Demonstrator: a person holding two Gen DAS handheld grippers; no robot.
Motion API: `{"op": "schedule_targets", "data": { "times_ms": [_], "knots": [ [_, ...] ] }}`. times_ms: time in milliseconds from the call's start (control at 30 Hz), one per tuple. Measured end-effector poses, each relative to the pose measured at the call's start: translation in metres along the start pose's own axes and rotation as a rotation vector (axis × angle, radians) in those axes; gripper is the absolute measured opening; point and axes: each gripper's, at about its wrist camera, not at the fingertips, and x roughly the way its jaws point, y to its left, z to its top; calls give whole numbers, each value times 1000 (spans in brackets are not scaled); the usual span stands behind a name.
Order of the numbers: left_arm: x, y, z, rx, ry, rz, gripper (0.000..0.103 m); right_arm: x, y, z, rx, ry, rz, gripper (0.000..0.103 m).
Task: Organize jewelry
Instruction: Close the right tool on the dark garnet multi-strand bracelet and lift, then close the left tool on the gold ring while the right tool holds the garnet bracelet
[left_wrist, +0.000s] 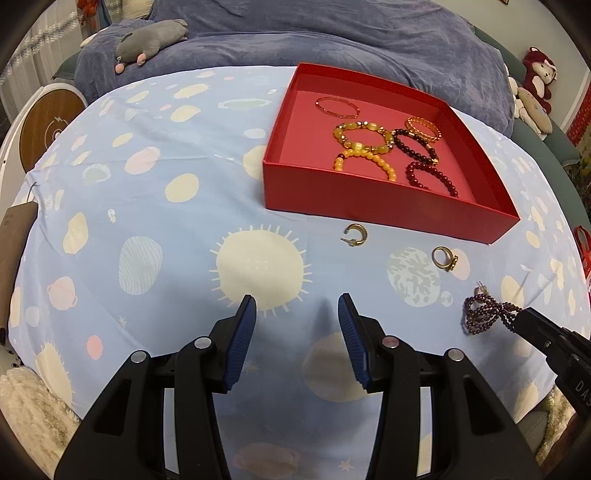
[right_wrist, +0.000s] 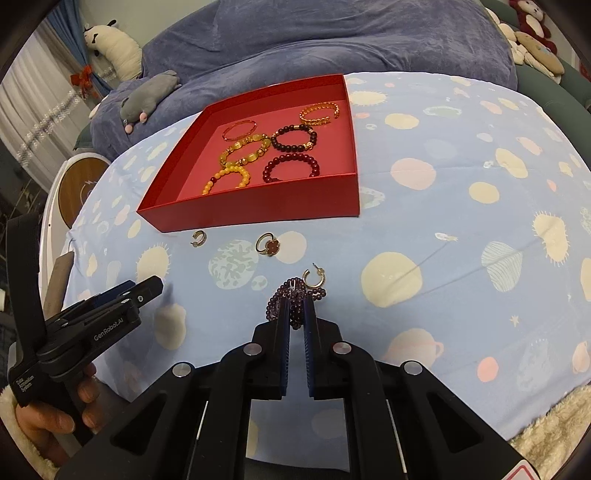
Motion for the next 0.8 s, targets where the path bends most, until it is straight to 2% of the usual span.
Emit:
{"op": "schedule_targets", "data": {
  "times_ms": [433, 800],
  "knots": [
    [10, -69, 13, 87, 6, -84, 46, -10, -27, 6, 93, -24, -24, 7],
    [40, -99, 26, 90, 42, -124, 45, 3, -35, 24, 109, -26, -31, 7]
  ]
}}
